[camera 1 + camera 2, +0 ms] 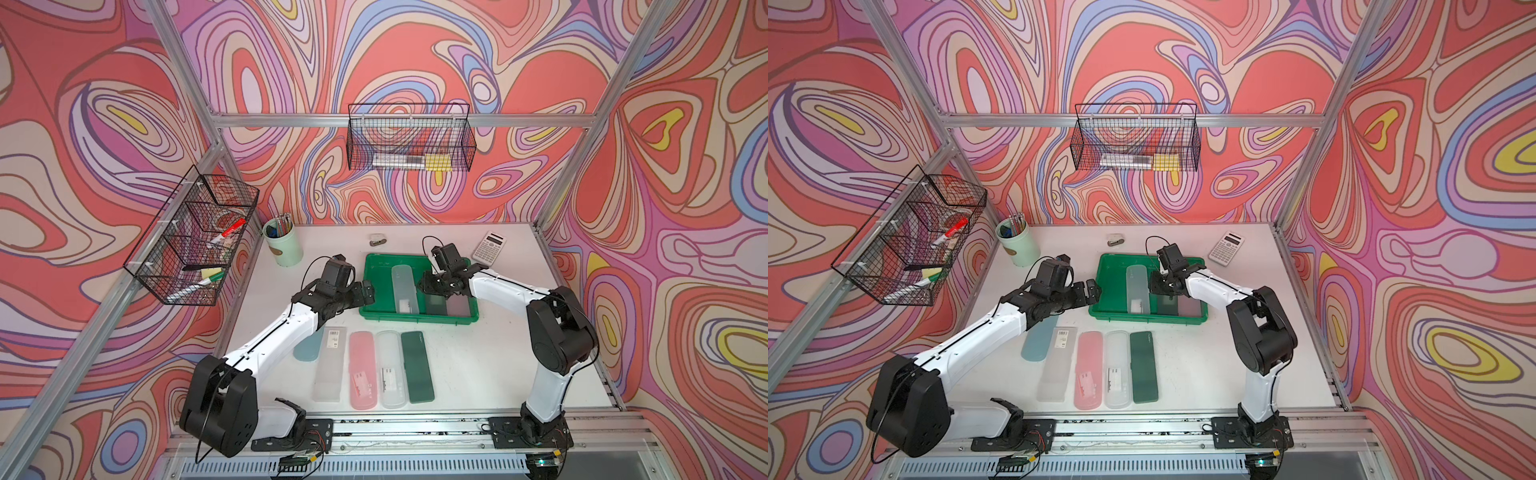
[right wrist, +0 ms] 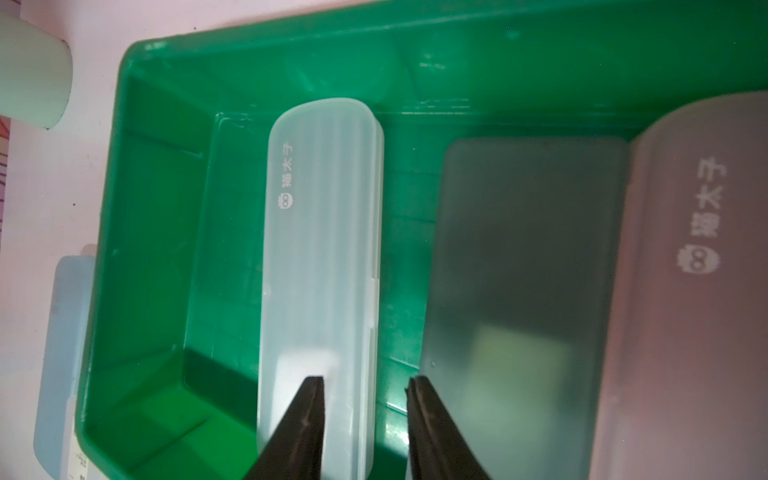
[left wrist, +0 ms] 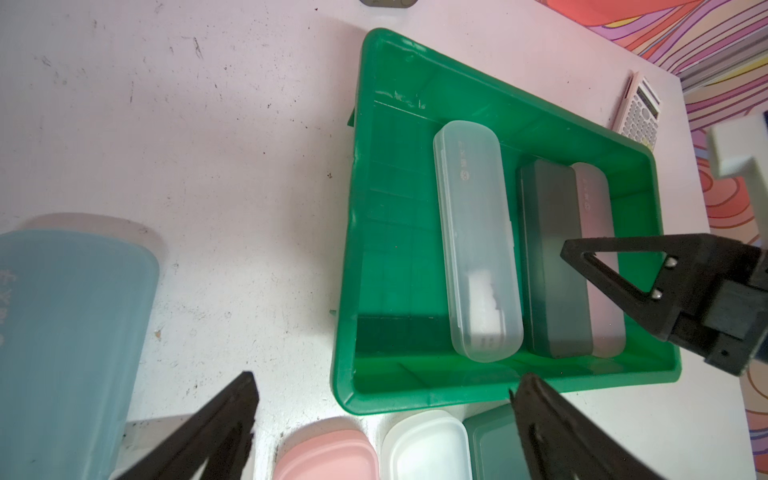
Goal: Put the pencil case into the storage box
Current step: Place the pencil case at the storage box.
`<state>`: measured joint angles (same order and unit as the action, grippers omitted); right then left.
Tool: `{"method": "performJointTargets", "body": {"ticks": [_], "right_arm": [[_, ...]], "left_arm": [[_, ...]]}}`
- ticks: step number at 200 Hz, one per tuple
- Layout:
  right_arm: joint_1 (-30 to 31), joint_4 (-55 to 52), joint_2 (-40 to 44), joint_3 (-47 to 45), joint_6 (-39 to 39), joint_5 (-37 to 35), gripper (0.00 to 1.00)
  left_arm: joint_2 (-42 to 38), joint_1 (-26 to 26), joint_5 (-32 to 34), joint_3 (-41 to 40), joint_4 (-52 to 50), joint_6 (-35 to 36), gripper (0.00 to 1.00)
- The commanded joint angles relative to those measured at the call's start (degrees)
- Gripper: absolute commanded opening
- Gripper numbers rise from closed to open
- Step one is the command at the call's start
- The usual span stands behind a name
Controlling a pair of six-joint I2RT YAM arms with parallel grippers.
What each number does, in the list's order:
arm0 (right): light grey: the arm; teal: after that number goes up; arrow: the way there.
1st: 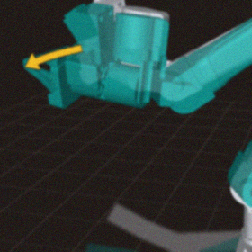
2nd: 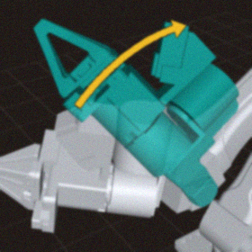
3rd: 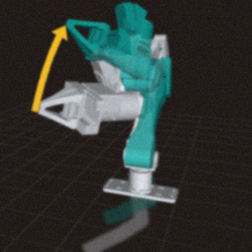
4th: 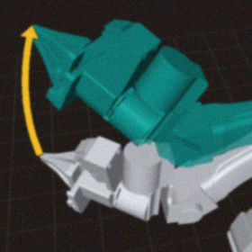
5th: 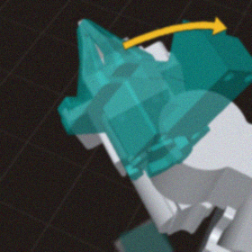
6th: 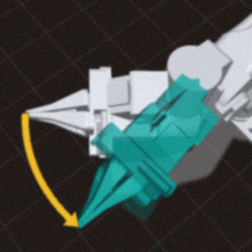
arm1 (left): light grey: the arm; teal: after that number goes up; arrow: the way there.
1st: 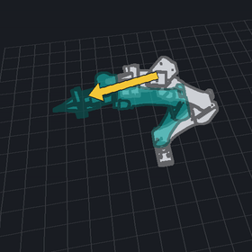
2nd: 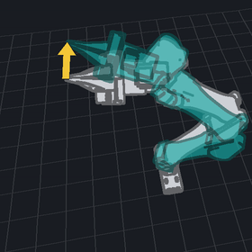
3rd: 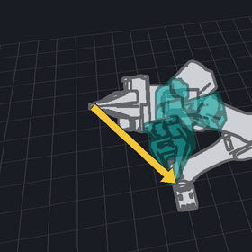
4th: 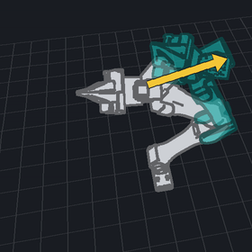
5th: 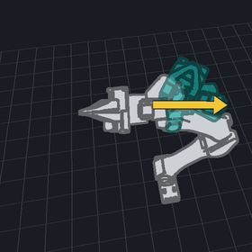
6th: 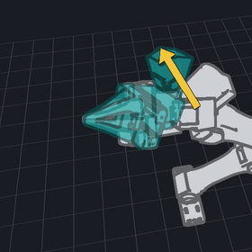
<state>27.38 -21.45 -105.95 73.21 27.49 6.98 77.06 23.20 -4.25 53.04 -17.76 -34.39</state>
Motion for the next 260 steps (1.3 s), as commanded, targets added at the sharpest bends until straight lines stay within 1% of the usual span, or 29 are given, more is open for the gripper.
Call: {"method": "performJointTargets", "body": {"ticks": [1, 7, 12, 31, 60, 75, 110, 158, 170, 185, 202, 235, 260], "right_arm": [[2.6, -2.5, 2.0, 4.0, -2.3, -6.1, 0.49], [3.7, -3.8, 1.1, 6.2, -2.6, -7.9, 0.54], [4.3, -4.6, 0.2, 7.8, -2.4, -8.5, 0.55], [5.1, -4.3, -3.4, 11.4, 1.1, -7.3, 0.55], [7.1, -1.4, -8.1, 14.7, 5.3, -6.9, 0.57], [8.0, 0.6, -10.6, 16.2, 7.5, -5.7, 0.60], [8.8, 6.1, -15.3, 17.4, 13.2, -1.9, 0.61], [10.1, 3.9, -21.1, 22.8, 15.1, -4.5, 0.62], [10.3, 1.0, -22.6, 24.7, 15.3, -6.8, 0.62], [10.8, -6.1, -24.1, 27.8, 14.4, -13.4, 0.62], [10.9, -12.3, -25.0, 30.3, 12.7, -18.8, 0.68], [11.4, -16.4, -25.8, 31.2, 10.0, -23.4, 0.81], [11.9, -19.1, -26.9, 32.0, 9.1, -26.2, 0.84]], "left_arm": [[-0.5, -0.3, 1.9, -0.7, -0.6, 0.8, 0.99], [0.0, -0.3, 2.6, -1.0, -0.1, 0.7, 0.99], [0.4, -0.4, 3.1, -1.2, 0.4, 0.5, 0.99], [2.2, -1.8, 2.2, -1.8, 3.1, -0.7, 0.99], [5.9, -4.2, -3.0, -2.0, 8.8, -3.6, 0.99], [7.4, -4.5, -4.6, -2.7, 11.3, -5.0, 0.99], [10.0, -4.7, -6.8, -3.4, 14.1, -6.1, 0.98], [11.5, -4.7, -8.3, -4.1, 15.3, -6.0, 0.96], [11.5, -4.7, -8.9, -4.5, 15.7, -6.1, 0.95], [11.4, -4.7, -9.4, -4.8, 15.7, -6.0, 0.95], [11.2, -4.7, -9.9, -4.9, 15.4, -5.7, 0.95], [10.8, -4.7, -10.2, -4.7, 14.7, -5.3, 0.94], [10.4, -4.7, -10.4, -4.5, 14.3, -5.3, 0.94]]}}
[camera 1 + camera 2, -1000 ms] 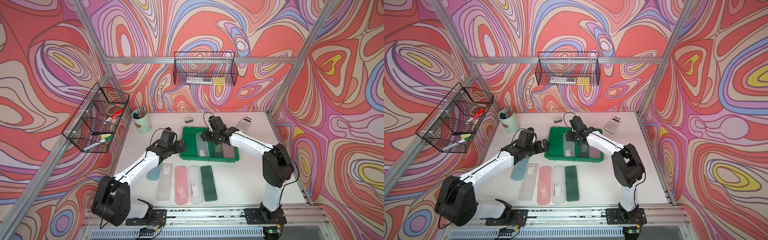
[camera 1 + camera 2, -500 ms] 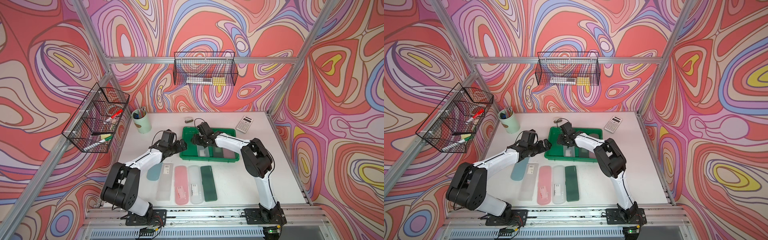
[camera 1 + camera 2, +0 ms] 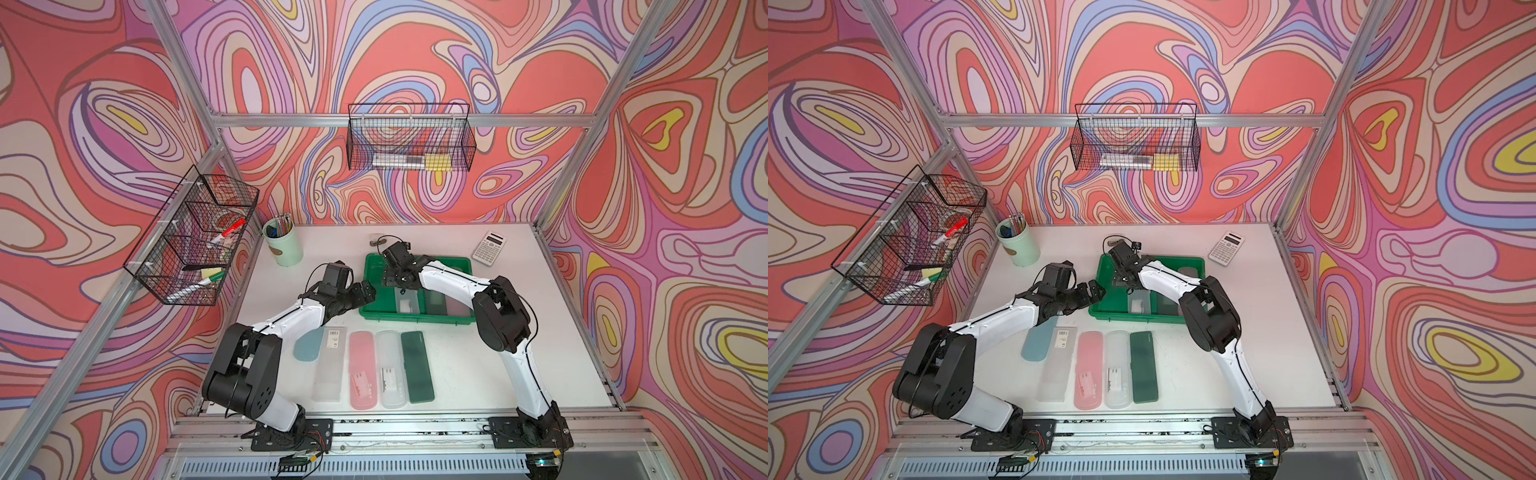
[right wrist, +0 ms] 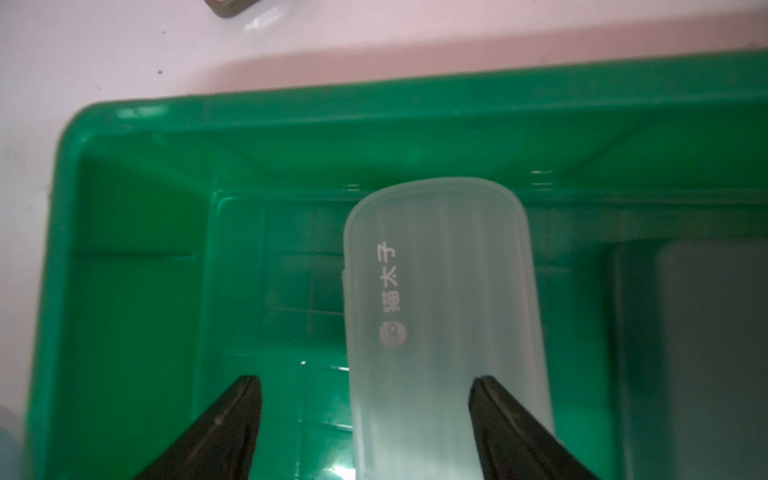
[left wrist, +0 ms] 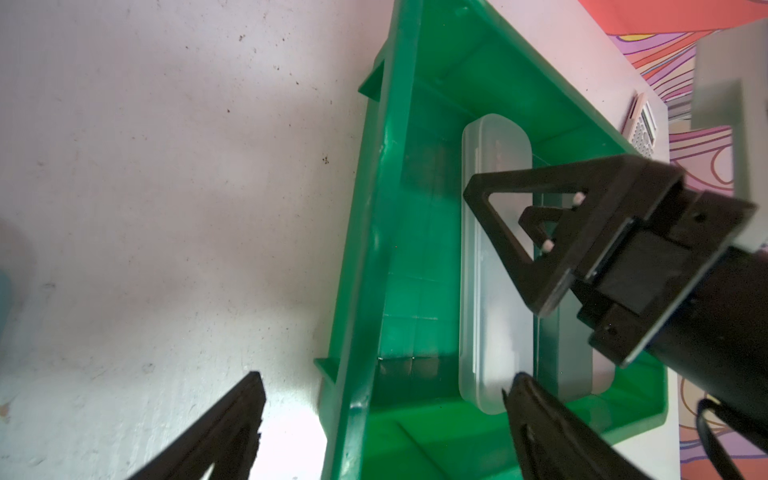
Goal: Put the pencil case into the storage box
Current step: Place the pencil case at the storage box.
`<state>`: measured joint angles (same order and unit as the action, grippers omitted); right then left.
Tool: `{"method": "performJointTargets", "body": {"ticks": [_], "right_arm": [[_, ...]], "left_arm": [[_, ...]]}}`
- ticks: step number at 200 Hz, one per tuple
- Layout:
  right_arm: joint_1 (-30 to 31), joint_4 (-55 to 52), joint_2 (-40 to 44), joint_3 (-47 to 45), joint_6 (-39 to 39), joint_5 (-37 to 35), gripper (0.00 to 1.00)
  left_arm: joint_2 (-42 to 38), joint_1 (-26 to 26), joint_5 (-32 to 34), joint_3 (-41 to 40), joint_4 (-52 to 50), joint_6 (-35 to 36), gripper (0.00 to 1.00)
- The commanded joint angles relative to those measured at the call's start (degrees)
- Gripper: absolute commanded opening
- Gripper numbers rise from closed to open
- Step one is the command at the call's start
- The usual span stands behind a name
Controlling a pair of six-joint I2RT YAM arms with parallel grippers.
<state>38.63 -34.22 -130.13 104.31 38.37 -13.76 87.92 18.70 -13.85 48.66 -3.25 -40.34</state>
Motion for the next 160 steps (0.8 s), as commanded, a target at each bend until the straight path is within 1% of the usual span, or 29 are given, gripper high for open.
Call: {"method": "performJointTargets", "body": {"ticks": [1, 47, 65, 125, 160], "right_arm": [[0.6, -6.4, -2.7, 0.9, -1.8, -5.6, 0.84], [0.7, -11.5, -2.7, 0.6, -4.3, -12.6, 0.87], [0.7, -11.8, -1.8, -0.6, -5.2, -14.4, 0.89], [0.6, -12.1, 0.7, -3.6, -5.2, -15.9, 0.93], [0.5, -12.1, 3.6, -5.0, -5.6, -17.1, 0.96]], "left_arm": [[-0.5, -0.2, -0.8, -0.1, -0.2, 0.6, 0.94], [-1.3, -0.2, -0.5, -0.5, -1.2, 1.0, 0.94], [-1.6, -0.2, -0.3, -0.8, -1.5, 1.0, 0.94], [-3.5, -0.2, 0.2, -2.2, -2.2, 1.3, 0.94], [-4.9, -0.2, 1.2, -2.9, -3.3, 1.8, 0.95]]}}
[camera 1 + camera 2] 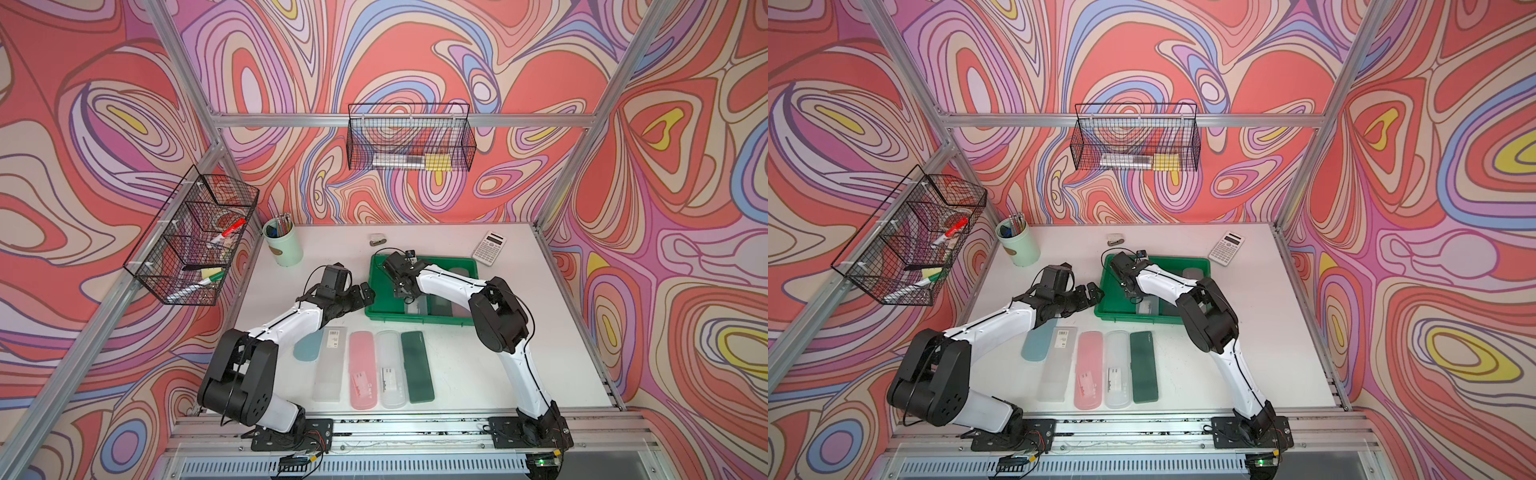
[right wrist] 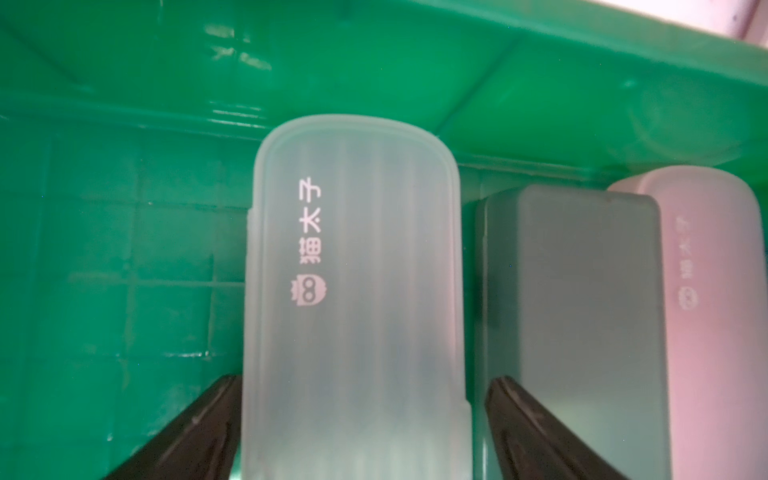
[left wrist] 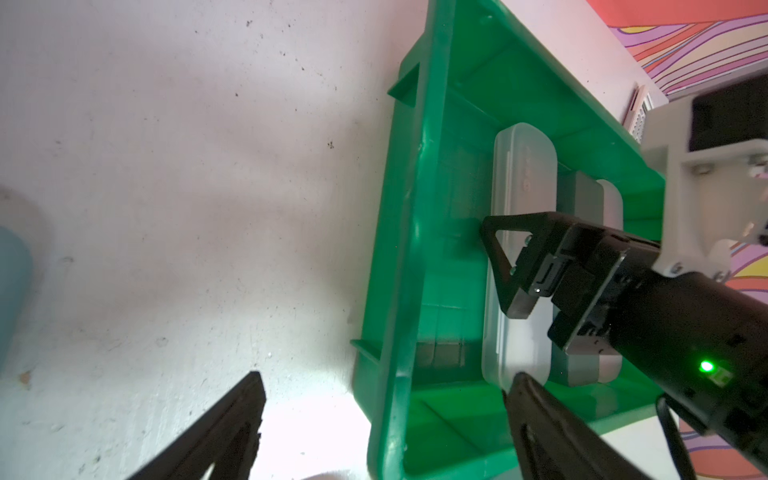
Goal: Put the pencil case into the storage box
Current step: Place the pencil case at the storage box.
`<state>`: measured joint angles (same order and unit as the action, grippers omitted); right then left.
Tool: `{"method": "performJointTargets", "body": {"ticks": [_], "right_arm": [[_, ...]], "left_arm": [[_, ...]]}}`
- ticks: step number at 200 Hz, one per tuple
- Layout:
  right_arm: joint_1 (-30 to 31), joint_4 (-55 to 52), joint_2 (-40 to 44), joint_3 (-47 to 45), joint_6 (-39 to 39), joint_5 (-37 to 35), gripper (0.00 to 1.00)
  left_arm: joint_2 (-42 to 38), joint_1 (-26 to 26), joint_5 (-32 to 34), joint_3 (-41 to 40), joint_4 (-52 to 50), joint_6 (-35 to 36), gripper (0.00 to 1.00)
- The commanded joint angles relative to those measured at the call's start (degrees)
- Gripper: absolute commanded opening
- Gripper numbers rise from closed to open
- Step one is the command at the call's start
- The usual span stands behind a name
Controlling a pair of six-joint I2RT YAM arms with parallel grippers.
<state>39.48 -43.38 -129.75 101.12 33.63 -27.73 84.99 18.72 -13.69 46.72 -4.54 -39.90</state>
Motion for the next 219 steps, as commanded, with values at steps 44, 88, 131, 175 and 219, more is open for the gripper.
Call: {"method": "performJointTargets", "body": {"ticks": [44, 88, 131, 175, 219], "right_arm": [[-1.6, -2.7, 6.3, -4.8, -0.5, -0.3, 0.98], [-1.8, 0.9, 12.6, -11.0, 0.6, 6.1, 0.98], [-1.8, -0.2, 14.4, -16.3, 1.7, 4.7, 0.98], [-1.8, 1.2, 18.6, -20.3, 2.4, 4.4, 0.98], [-1.9, 0.3, 23.5, -19.9, 2.7, 4.6, 0.98]], "left_arm": [[-1.5, -0.2, -1.9, -0.5, -1.4, 1.3, 0.95], [0.8, 0.4, -5.4, 1.5, -2.2, 2.3, 0.91], [3.9, 1.6, -4.5, 4.2, -5.3, 3.5, 0.91], [2.5, 1.6, -2.6, 3.1, -5.8, 3.3, 0.93], [0.3, 1.6, -1.3, 3.0, -7.8, 3.9, 0.95]]}}
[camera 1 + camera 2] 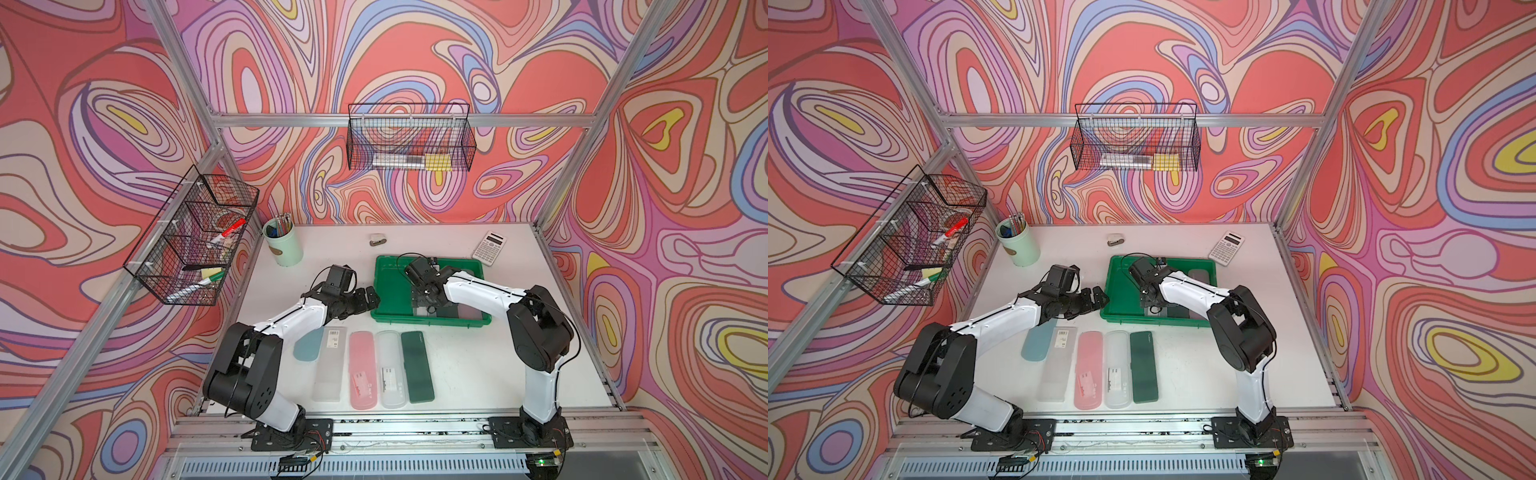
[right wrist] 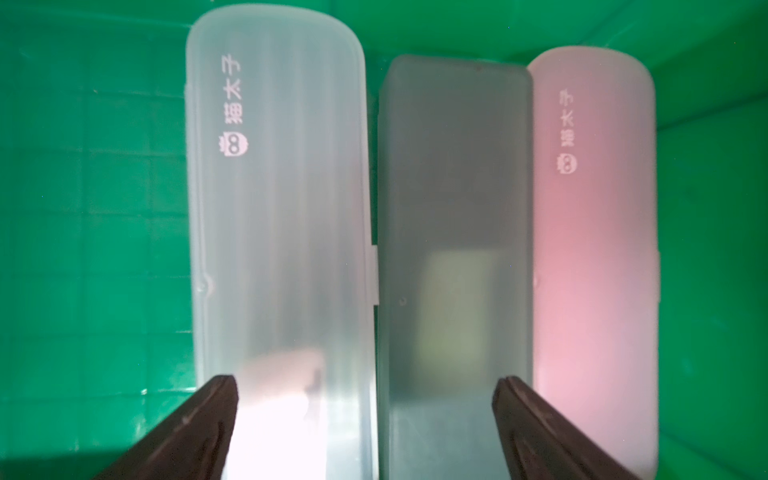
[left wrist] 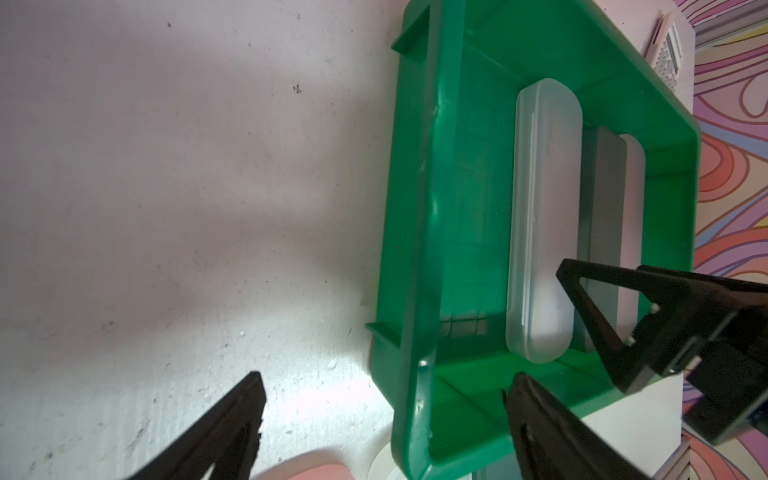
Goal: Put the pencil case into the storage box
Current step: Place the pencil case at the storage box, then pick up the pencil case from the center of the board.
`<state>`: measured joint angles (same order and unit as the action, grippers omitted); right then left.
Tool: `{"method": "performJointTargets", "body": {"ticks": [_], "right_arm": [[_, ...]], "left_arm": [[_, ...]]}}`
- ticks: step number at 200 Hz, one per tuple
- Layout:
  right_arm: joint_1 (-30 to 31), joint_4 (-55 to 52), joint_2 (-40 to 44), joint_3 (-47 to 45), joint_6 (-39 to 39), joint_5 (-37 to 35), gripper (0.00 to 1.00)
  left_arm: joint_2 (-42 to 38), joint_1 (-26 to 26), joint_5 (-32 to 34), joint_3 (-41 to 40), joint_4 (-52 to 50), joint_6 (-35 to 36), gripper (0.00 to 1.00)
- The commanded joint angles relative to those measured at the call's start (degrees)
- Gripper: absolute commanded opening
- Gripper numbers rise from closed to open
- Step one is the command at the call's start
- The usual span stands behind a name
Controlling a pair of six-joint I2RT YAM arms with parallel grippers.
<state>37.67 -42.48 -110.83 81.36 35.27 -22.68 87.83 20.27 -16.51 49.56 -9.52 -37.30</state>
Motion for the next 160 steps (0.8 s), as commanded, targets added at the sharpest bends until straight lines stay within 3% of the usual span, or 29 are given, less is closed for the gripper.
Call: {"method": "performJointTargets", "body": {"ticks": [1, 67, 97, 126, 160], "right_arm": [[-0.1, -0.6, 4.9, -0.2, 1.1, -0.5, 0.98], [0.5, 5.2, 26.5, -16.0, 1.5, 14.2, 0.96], [5.3, 6.0, 33.8, -23.9, 4.3, 17.9, 0.94], [12.0, 5.5, 35.4, -28.1, 9.1, 16.7, 0.93], [20.6, 6.6, 31.4, -29.0, 13.8, 14.1, 0.93]], "left_arm": [[-2.6, 0.0, 1.6, 0.2, -2.9, 1.3, 0.95], [-10.5, 0.0, 5.3, -0.6, -10.6, 2.7, 0.96], [-14.3, 0.4, 6.4, -2.8, -12.7, 1.9, 0.96], [-17.7, 1.4, 7.7, -5.2, -13.8, 0.3, 0.96], [-19.6, 2.6, 8.1, -6.6, -14.4, -1.3, 0.96]]}}
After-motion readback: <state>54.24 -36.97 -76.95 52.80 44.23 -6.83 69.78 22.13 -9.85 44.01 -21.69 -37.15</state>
